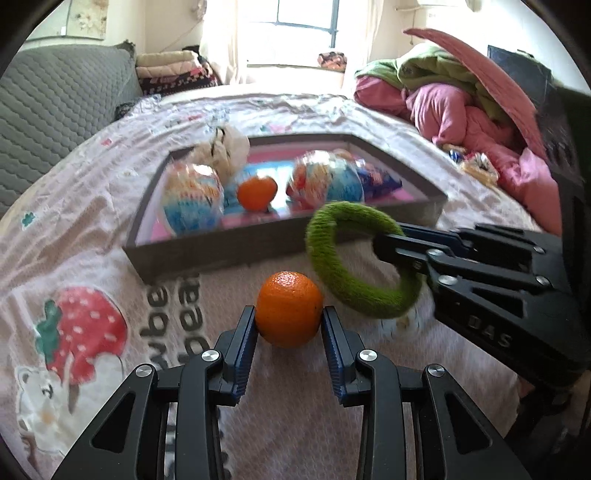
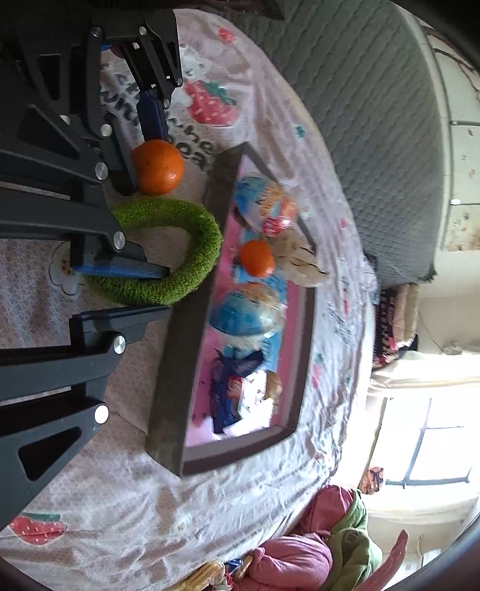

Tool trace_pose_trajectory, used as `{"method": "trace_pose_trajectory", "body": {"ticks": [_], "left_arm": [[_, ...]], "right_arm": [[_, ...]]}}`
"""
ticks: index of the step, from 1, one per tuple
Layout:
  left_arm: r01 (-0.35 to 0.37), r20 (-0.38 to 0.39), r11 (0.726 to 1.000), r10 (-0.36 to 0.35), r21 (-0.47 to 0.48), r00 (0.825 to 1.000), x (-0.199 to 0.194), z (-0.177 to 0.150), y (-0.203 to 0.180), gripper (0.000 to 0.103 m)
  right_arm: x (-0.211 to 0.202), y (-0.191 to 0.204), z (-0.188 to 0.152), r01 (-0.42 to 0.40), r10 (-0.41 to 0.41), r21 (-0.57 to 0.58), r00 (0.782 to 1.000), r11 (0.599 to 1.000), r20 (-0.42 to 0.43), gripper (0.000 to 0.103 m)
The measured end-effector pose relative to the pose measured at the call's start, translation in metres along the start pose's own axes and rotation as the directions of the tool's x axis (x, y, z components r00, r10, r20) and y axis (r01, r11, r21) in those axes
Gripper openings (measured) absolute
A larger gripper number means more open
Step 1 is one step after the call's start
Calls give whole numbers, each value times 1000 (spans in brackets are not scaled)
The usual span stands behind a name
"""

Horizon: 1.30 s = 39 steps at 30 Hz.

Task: Organize objects
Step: 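Lift and carry the green ring and orange with both tools over the box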

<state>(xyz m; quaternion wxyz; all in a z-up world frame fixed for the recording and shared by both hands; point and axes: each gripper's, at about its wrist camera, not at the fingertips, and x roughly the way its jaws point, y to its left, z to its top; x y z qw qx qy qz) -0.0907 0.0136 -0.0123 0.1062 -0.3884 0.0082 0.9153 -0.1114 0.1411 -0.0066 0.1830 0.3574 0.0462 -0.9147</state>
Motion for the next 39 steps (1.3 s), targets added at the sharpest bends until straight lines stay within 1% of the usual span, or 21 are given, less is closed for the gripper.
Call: {"method": "trace_pose_trajectory", "body": {"ticks": [5,8,14,20,28,33,39], "left_arm": [[-5,27,1000,5,-6,1000,-3,10,3,36],[-34,54,999,33,18,998,-5,16,1,36],[-45,90,999,43,14,995,-9,28,5,36],[-32,97,999,33,-14,995,-8,39,11,36],[-53,166,998,56,-22,985,-16,64,14,36],[-52,171,998,56,-27,984,-9,79,17,36],[-65,178,998,68,-23,982,-2,91,19,36]], "right_arm": [[-18,-10,8,27,-30,41,996,999,89,14],[-25,-17,13,29,-38,68,992,997,122,14],[-32,-28,19,45,-61,103,986,994,155,14],[-42,-37,25,64,-90,135,976,989,201,14],[-52,-50,37,82,-124,170,959,982,254,14],[-52,-55,43,84,-130,177,956,981,264,14],[-51,-57,58,102,-144,160,948,982,284,14]]}}
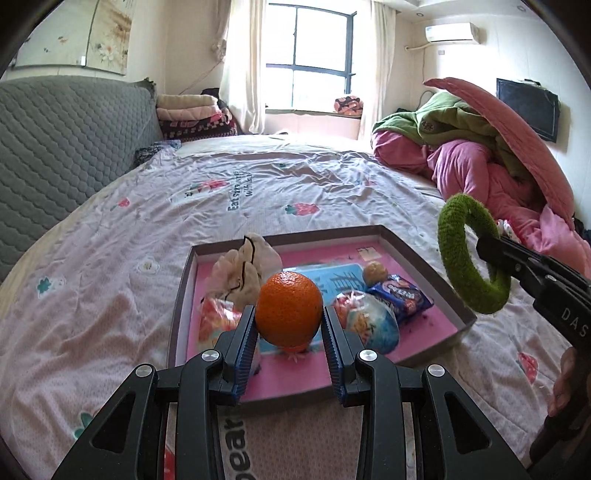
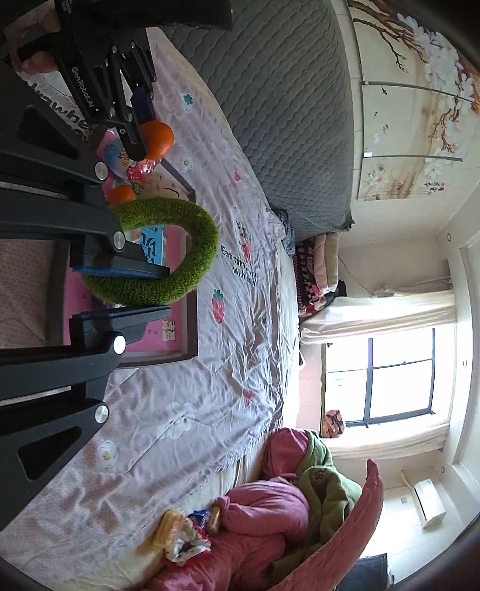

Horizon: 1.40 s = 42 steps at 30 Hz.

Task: Organize objects
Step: 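Lift and carry the green ring and orange with both tools over the box, then lower the orange into the box with the left tool while the right tool lowers the ring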

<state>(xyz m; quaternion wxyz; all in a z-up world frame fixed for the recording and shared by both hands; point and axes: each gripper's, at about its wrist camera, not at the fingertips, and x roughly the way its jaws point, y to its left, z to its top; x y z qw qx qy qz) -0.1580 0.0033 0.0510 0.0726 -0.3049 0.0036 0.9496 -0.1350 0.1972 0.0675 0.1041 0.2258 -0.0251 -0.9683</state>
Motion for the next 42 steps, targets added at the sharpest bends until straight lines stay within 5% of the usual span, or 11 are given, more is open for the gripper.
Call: {"method": "trace_pose_trajectory", "body": {"ticks": [15,29,42], "left_arm": [[-22,-19,1000,22,4,1000,29,12,5,36],[-40,-73,999,42,24,996,51,-2,3,36],[-28,-91,1000,28,8,995,59,-16,6,36]], "right_arm": [[25,-8,17,34,-34,3,999,999,20,14],[61,-22,-10,62,-56,38,987,997,-152,14],[67,-21,-27,85,-78,27,977,996,-201,14]]}}
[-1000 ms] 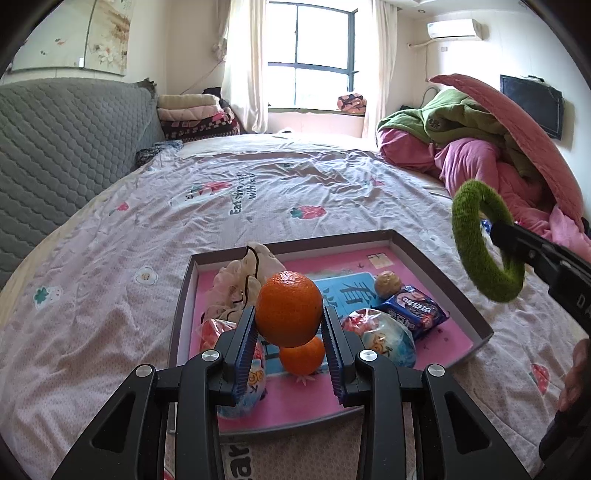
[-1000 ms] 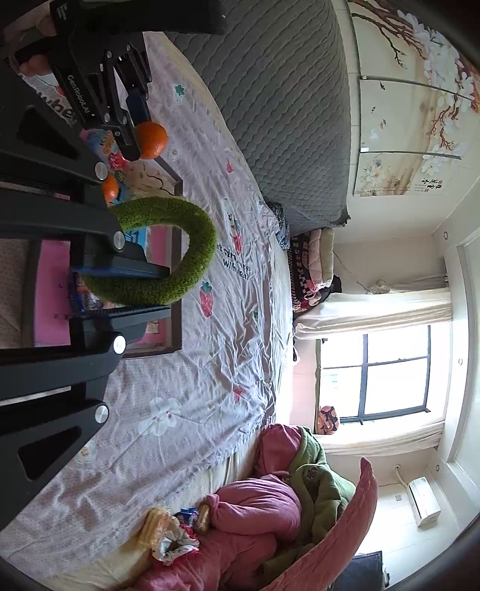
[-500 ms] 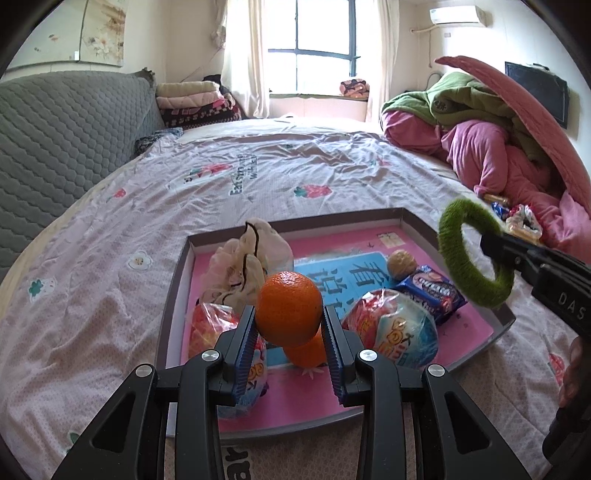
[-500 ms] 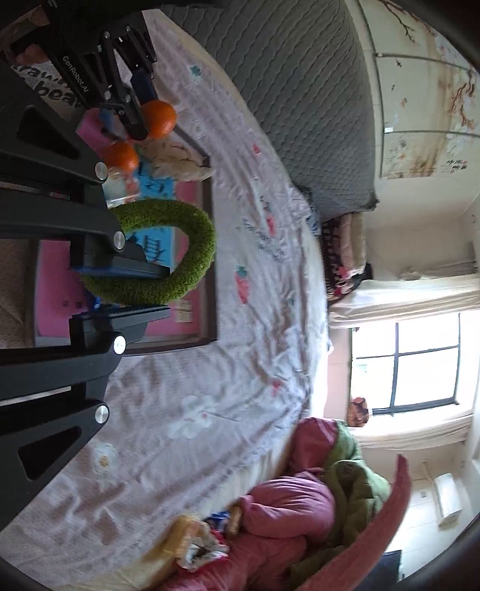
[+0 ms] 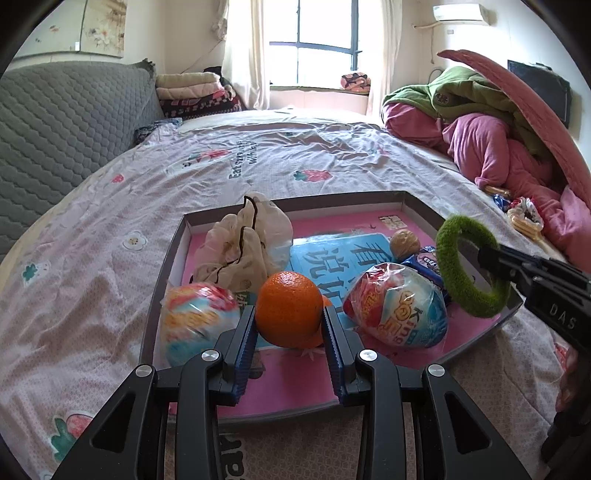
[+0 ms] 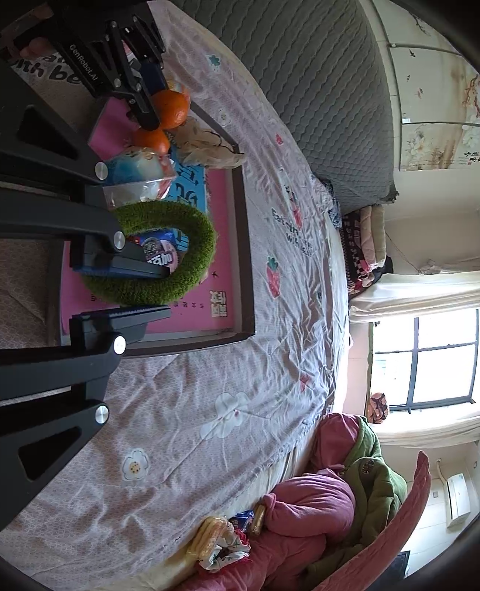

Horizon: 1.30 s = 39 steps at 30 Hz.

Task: Organize objects
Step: 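Lower the orange into the box with the left tool while the right tool lowers the ring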

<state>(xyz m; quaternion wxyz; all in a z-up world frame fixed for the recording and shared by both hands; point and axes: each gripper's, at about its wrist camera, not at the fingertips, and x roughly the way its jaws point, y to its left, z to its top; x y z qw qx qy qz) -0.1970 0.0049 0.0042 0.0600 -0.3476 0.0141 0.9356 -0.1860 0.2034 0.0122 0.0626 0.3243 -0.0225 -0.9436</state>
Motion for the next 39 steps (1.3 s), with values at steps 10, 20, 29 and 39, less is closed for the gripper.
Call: {"method": "trace_pose_trajectory", "body": {"ticks": [10,20,29,39], "left_arm": [[11,-28,1000,-11,11,1000,-4,-15,-6,36],[11,-43,1000,-12,-17,999,-1,-16,0,36],[12,-42,1000,-13,-19,999,-2,-16,0,36],[12,-14,1000,-13,-10,1000,-11,-13,-2,36]], "right_arm": [[0,0,-6,2,-2,-1,999,1000,-32,14],[2,2,-11,10,-12,-19,998,1000,-60,14],[11,2,-11,64,-66,-36,996,997,-67,14],[5,-2,-14,56,-57,-16,995,998,-82,31]]}}
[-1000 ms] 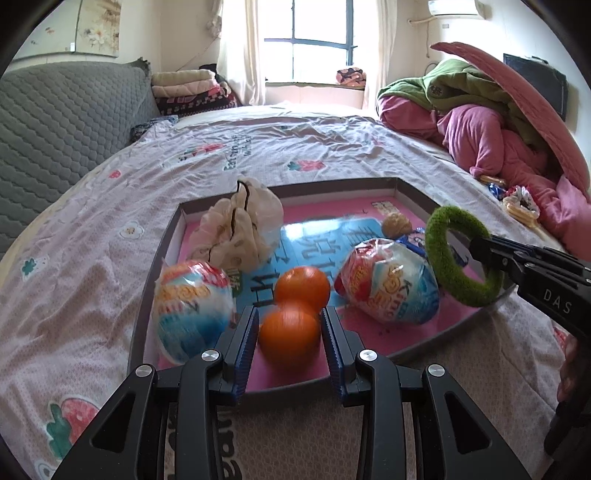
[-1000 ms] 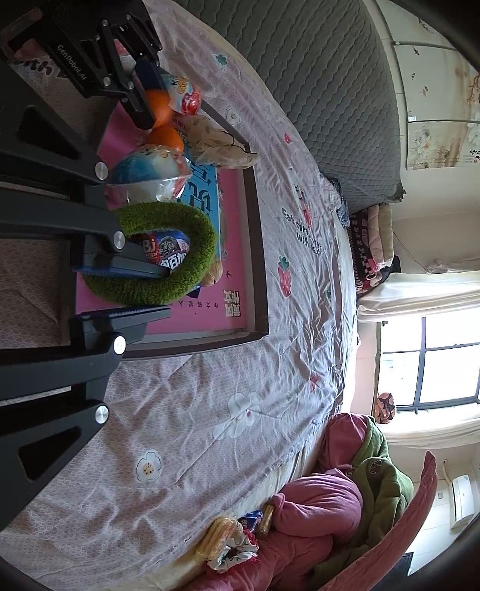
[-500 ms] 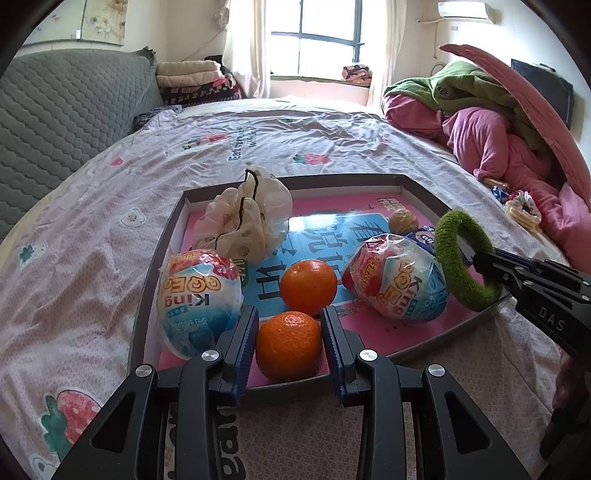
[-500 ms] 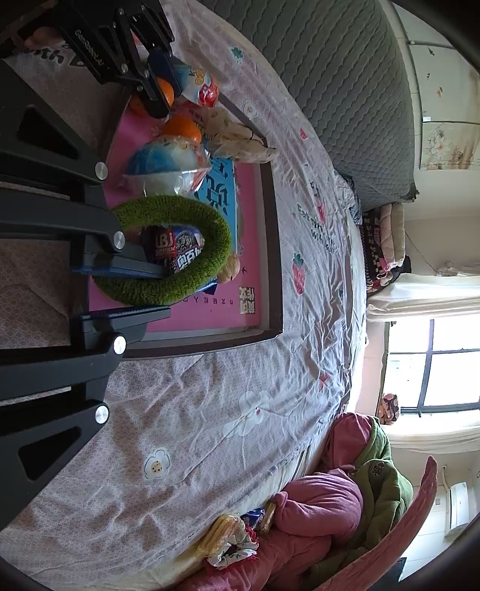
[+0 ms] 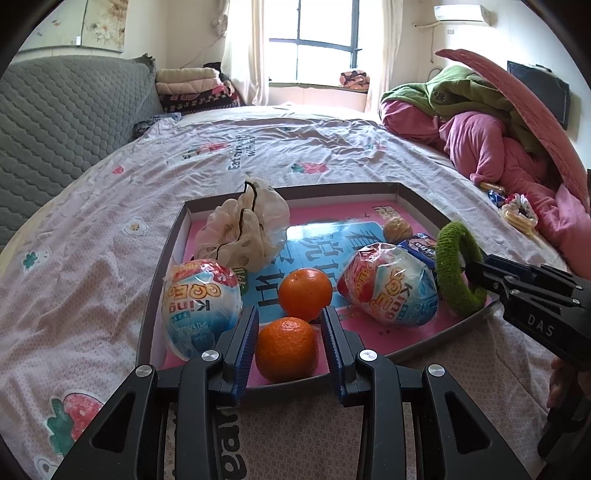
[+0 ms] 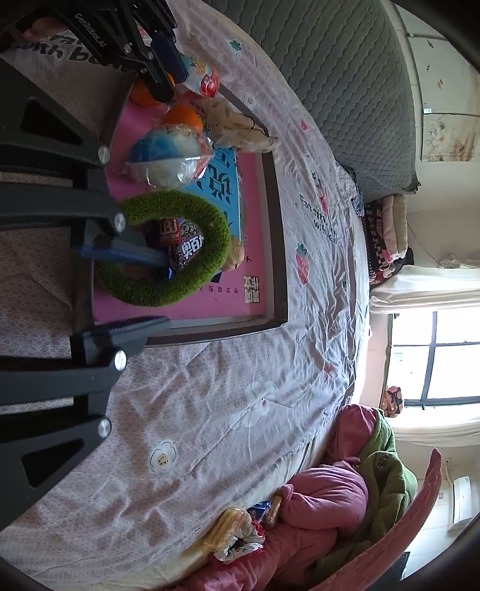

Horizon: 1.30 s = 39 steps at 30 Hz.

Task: Organize objects
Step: 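Lower the orange into the box with the left tool while the right tool lowers the ring, then open the left tool to release the orange while the right tool releases the ring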

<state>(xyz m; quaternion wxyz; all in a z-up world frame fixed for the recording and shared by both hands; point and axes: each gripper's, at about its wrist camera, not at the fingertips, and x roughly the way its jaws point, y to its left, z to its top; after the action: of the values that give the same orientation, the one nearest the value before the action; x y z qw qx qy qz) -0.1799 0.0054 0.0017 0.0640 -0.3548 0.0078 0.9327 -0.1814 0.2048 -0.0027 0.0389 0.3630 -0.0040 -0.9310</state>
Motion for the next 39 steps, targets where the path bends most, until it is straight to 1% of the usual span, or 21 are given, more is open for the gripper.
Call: {"method": "trace_pose_trajectory", "body": {"ticks": [2,11,18,22,29,30,32,39], "left_arm": [[-5,1,1000,5,2,1000,-1,0,0,36],[-5,9,1000,5,1,1000,-6,1,1,36],[-8,12,1000,8,-10,1000,-8,1,3,36],[-10,16,1000,10,-15,1000,-9,2,6,36],[-19,14,1000,19,-22,1000,-12,3,6,37],[-13,15,1000,14,-27,1000,-14,3,7,37],[-14,22,999,14,-29,1000,-17,3,8,40],[-16,38,999,17,-42,999,-28,4,11,44]], "right_arm": [[-2,0,-1,-5,5,2,1000,1000,-1,34],[-11,6,-2,-21,22,-15,1000,1000,21,37],[-14,9,-1,-26,27,-21,999,999,36,38],[-21,13,0,-27,29,-33,997,999,70,44],[-34,22,2,-46,53,-58,991,997,127,45],[-36,23,1,-49,56,-56,989,997,135,46],[-40,25,1,-63,70,-54,986,997,151,51],[-54,29,0,-74,86,-62,974,995,210,54]]}}
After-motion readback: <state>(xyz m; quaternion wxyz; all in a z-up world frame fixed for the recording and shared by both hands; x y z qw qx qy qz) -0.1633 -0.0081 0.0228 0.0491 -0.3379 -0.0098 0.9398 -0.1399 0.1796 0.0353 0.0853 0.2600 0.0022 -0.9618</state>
